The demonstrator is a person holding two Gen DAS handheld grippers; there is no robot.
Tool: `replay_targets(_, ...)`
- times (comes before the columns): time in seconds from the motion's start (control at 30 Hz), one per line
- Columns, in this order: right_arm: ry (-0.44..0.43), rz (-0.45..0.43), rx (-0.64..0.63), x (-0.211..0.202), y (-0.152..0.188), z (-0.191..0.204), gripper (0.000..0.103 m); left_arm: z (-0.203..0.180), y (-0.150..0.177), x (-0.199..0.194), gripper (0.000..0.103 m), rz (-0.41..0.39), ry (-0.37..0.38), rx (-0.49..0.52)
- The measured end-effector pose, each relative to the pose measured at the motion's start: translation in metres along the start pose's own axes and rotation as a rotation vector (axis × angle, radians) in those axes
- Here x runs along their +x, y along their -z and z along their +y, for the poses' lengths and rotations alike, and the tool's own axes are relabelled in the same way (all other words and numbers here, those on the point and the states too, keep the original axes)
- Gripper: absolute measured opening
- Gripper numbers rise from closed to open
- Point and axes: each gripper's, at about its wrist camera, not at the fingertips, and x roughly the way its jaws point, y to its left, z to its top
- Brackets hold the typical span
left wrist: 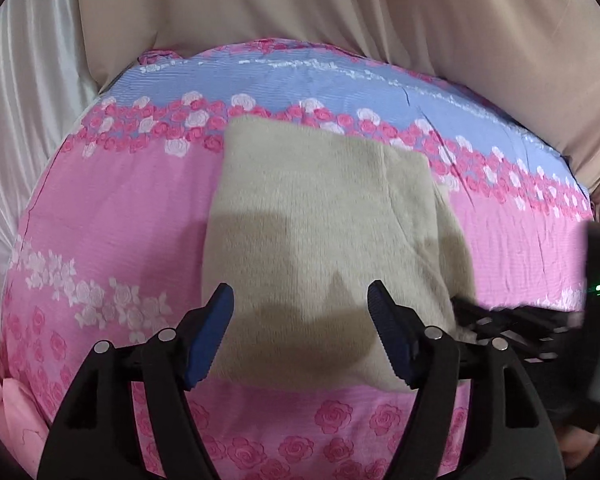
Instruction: Fold small clothes
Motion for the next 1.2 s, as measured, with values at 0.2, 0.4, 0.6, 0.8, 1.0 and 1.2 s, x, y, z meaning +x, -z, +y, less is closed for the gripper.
replay_targets(0.2, 0.099, 0.068, -0.040, 0.022, 0.021, -0.004, 0.004, -0.009, 0.012, 0.010, 0.067, 0.028, -0.028, 0.014)
replay_targets(0.4, 0.115, -0.130, 0.018, -0.054, 0.022, -0.002, 0.010, -0.008, 0.026, 0.002, 0.067, 0.013, -0.071, 0.004)
replay_targets(0.6, 0.141, -0.233, 0.075, -0.087, 0.044, -0.014, 0.032, -0.014, 0.046, -0.023, 0.068, -0.075, -0.124, 0.000)
replay_targets(0.8, 0.138, -0.219, 0.100, -0.091, 0.063, -0.020, 0.040, -0.031, 0.068, -0.041, 0.089, -0.148, -0.185, 0.021)
replay_targets(1.0, 0.146, -0.183, 0.061, -0.084, 0.086, -0.011, 0.041, -0.038, 0.087, -0.048, 0.091, -0.174, -0.215, -0.007)
replay_targets(1.2, 0.146, -0.184, 0.083, -0.085, 0.094, -0.013, 0.047, -0.040, 0.098, -0.046, 0.091, -0.157, -0.205, -0.035)
